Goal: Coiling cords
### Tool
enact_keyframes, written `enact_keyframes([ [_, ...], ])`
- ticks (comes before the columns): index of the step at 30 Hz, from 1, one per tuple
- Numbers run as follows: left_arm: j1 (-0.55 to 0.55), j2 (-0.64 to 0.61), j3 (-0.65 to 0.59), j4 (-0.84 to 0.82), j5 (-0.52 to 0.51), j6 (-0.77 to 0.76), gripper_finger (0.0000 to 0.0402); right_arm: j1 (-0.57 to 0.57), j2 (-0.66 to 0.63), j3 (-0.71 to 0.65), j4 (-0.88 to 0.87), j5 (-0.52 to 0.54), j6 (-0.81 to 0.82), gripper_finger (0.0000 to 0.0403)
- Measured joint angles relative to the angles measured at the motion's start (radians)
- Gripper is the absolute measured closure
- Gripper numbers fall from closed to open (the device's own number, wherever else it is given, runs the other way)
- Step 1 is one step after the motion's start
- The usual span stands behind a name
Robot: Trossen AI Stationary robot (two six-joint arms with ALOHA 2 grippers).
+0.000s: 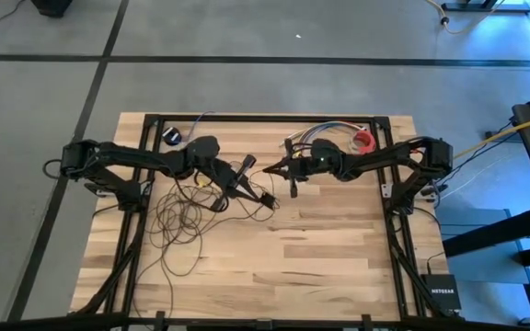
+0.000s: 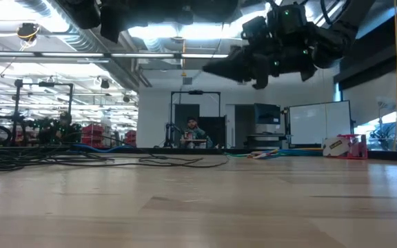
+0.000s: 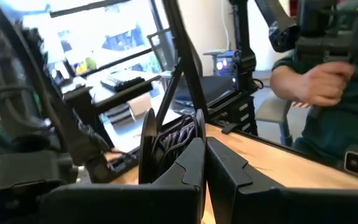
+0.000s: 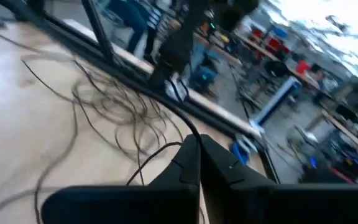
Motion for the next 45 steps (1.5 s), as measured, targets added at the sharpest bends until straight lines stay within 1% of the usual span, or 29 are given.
enact_keyframes([
  [3, -0.01, 0.0, 0.0, 0.016, 0.0, 0.016, 0.04, 0.009, 0.006, 0.038, -0.065, -0.041, -0.008, 0.0399],
  [5, -0.016, 0.0, 0.0, 0.023, 0.0, 0.016, 0.04, 0.014, 0.007, 0.064, -0.11, -0.019, -0.038, 0.0399],
  [9, -0.027, 0.0, 0.0, 0.009, 0.001, 0.017, 0.04, 0.013, 0.007, 0.104, -0.128, -0.003, -0.08, 0.0399],
  [15, -0.034, 0.0, 0.0, -0.049, 0.001, 0.012, 0.04, 0.014, 0.007, 0.167, -0.137, -0.004, -0.196, 0.0399],
  [20, -0.034, 0.001, 0.0, -0.112, 0.0, -0.007, 0.04, 0.014, 0.007, 0.225, -0.2, -0.004, -0.324, 0.0398],
  [25, -0.034, 0.001, 0.0, -0.158, -0.008, -0.026, 0.04, 0.023, 0.007, 0.285, -0.288, -0.002, -0.389, 0.0398],
  [29, -0.034, 0.001, 0.0, -0.173, -0.079, -0.06, 0.04, 0.039, 0.006, 0.325, -0.392, 0.044, -0.459, 0.0398],
  [32, -0.027, 0.001, 0.0, -0.193, -0.131, -0.087, 0.04, 0.057, 0.006, 0.35, -0.459, 0.137, -0.482, 0.0398],
  [35, -0.014, 0.001, 0.0, -0.227, -0.156, -0.117, 0.04, 0.068, 0.003, 0.369, -0.528, 0.224, -0.509, 0.0398],
  [38, -0.006, 0.001, -0.001, -0.261, -0.2, -0.139, 0.04, 0.078, -0.016, 0.38, -0.58, 0.294, -0.533, 0.0398],
  [41, 0.0, 0.001, -0.001, -0.263, -0.25, -0.157, 0.04, 0.089, -0.044, 0.383, -0.622, 0.388, -0.533, 0.0398],
  [45, 0.007, 0.001, -0.001, -0.263, -0.313, -0.169, 0.04, 0.101, -0.069, 0.384, -0.672, 0.435, -0.526, 0.0398],
])
